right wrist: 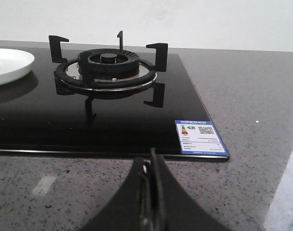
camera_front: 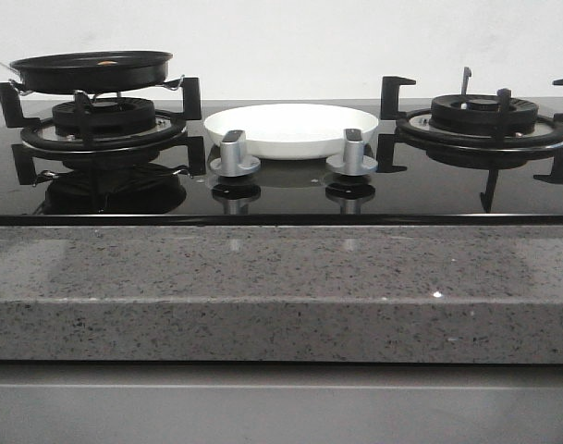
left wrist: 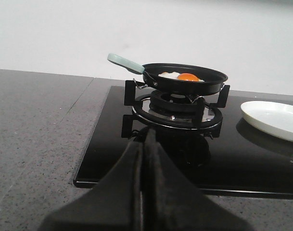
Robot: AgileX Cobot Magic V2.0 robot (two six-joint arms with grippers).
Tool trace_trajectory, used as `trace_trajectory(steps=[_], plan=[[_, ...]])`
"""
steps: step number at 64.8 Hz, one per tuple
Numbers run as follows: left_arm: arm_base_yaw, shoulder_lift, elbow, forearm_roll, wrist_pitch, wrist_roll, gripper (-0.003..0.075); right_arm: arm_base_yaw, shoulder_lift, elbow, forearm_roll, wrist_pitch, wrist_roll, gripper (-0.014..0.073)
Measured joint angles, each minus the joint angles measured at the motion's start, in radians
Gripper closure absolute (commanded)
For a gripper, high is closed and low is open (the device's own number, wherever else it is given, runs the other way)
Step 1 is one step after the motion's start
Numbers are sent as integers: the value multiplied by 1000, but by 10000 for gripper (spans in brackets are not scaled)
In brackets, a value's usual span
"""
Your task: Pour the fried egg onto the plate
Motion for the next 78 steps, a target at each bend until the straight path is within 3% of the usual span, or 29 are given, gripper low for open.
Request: trace_trajectory(steps=[14, 23, 37, 57, 78], plan=[[0, 0, -8, -2, -34, 0, 739, 0, 0, -3, 9, 0, 0, 664], [0, 0, -96, -2, 11, 0, 739, 0, 0, -109, 27, 87, 0, 664], [0, 24, -411, -2, 221, 0, 739, 0, 22, -390, 25, 241, 0, 664], [0, 293, -768, -2, 514, 0, 739, 0, 266, -680, 23, 409, 0, 664], [0, 482, -791, -2, 537, 0, 739, 0, 413, -697, 23, 439, 0, 664]])
